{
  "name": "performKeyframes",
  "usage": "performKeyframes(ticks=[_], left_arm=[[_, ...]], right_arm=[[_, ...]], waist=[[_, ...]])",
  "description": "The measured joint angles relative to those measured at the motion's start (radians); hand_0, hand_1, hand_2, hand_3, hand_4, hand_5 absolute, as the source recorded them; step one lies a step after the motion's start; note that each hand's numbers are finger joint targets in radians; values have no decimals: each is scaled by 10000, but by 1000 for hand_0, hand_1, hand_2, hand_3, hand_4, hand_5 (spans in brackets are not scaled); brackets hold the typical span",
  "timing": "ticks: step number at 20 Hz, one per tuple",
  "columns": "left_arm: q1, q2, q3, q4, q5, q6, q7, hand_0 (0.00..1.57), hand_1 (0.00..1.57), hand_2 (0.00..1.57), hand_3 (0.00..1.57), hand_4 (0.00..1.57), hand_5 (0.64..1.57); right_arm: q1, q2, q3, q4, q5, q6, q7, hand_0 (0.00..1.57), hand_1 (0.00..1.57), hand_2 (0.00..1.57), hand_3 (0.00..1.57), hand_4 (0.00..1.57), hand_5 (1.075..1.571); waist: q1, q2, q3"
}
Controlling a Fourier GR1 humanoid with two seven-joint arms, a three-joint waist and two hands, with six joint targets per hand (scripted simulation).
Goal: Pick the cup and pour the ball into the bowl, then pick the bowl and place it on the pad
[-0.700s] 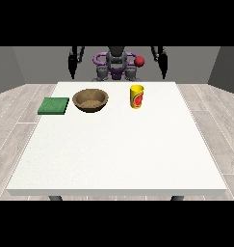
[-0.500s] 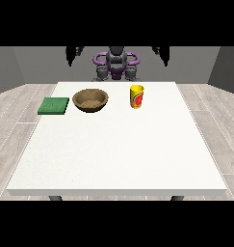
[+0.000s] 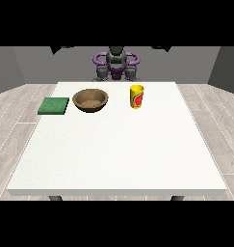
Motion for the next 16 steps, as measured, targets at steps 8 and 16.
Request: performKeyframes(ticks=[8, 16], left_arm=[[-634, 207, 693, 1000, 289, -383, -1657, 0, 0, 0, 0, 0, 1529], [-855, -425, 456, 2877, -507, -82, -4231, 0, 0, 0, 0, 0, 1518]], right_arm=[[-292, 67, -250, 153, -124, 399, -764, 0, 0, 0, 0, 0, 1570], [-679, 328, -73, 703, 299, 440, -1698, 0, 0, 0, 0, 0, 1571]], waist=[[-141, 1338, -12], [-355, 2327, -17]])
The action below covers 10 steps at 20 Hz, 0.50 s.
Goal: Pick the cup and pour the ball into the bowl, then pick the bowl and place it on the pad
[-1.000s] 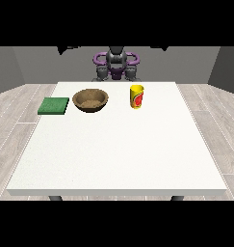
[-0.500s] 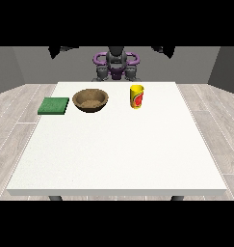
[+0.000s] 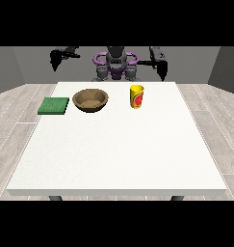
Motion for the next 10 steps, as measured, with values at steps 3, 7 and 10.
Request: performKeyframes(ticks=[3, 7, 10], left_arm=[[-290, -211, 77, 1046, -202, 194, -1141, 0, 0, 0, 0, 0, 1517], [-728, -407, 133, 2428, -460, 467, -2387, 0, 0, 0, 0, 0, 1530], [-1078, -514, 209, 3312, -607, 725, -3199, 0, 0, 0, 0, 0, 1518]], right_arm=[[-297, 3, 34, -41, 75, -19, -176, 0, 0, 0, 0, 0, 1571], [-561, -190, -134, 190, 9, 146, -355, 0, 0, 0, 0, 0, 1570], [-642, -276, -226, 477, -57, 402, -742, 0, 0, 0, 0, 0, 1570]], waist=[[-188, 463, 0], [-367, 854, -3], [-494, 1142, 0]])
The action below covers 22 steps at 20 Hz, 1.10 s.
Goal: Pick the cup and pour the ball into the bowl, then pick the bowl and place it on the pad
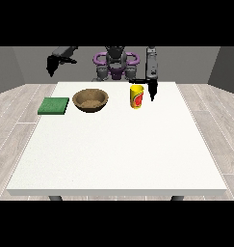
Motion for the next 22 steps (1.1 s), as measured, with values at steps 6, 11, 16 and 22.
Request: performKeyframes(ticks=[6, 11, 16, 22], left_arm=[[-791, 13, 289, 1881, -16, 276, -1251, 0, 0, 0, 0, 0, 1520], [-1542, 259, 610, 3303, 59, 380, -2093, 0, 0, 0, 0, 0, 1523], [-1909, 249, 757, 4263, 117, 589, -2762, 0, 0, 0, 0, 763, 1320], [-1526, 315, 385, 3901, -873, 2313, -3494, 1323, 1323, 1571, 1571, 1468, 1246]], right_arm=[[-100, -139, -143, 669, 44, 353, -698, 0, 0, 0, 0, 0, 1571], [-234, -58, -94, 827, 94, 385, -929, 0, 0, 0, 0, 0, 1571], [-248, -74, -51, 745, 125, 436, -952, 0, 0, 0, 0, 0, 1571], [-502, -429, -248, 721, -51, 670, -884, 0, 0, 0, 0, 0, 1570]], waist=[[-84, 302, -3], [-182, 578, -3], [-331, 624, 60], [-670, 779, 217]])
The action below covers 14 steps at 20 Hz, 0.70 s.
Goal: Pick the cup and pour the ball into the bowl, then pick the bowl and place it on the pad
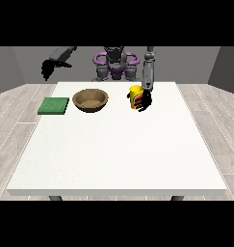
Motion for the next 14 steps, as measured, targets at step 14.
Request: performKeyframes(ticks=[14], left_arm=[[-776, 1932, -1347, 223, -2515, 1562, 3586, 1456, 1456, 1571, 1571, 1571, 1296]], right_arm=[[188, -401, -411, 1398, -252, 165, 859, 0, 0, 0, 0, 0, 1569]], waist=[[514, -2187, -161]])
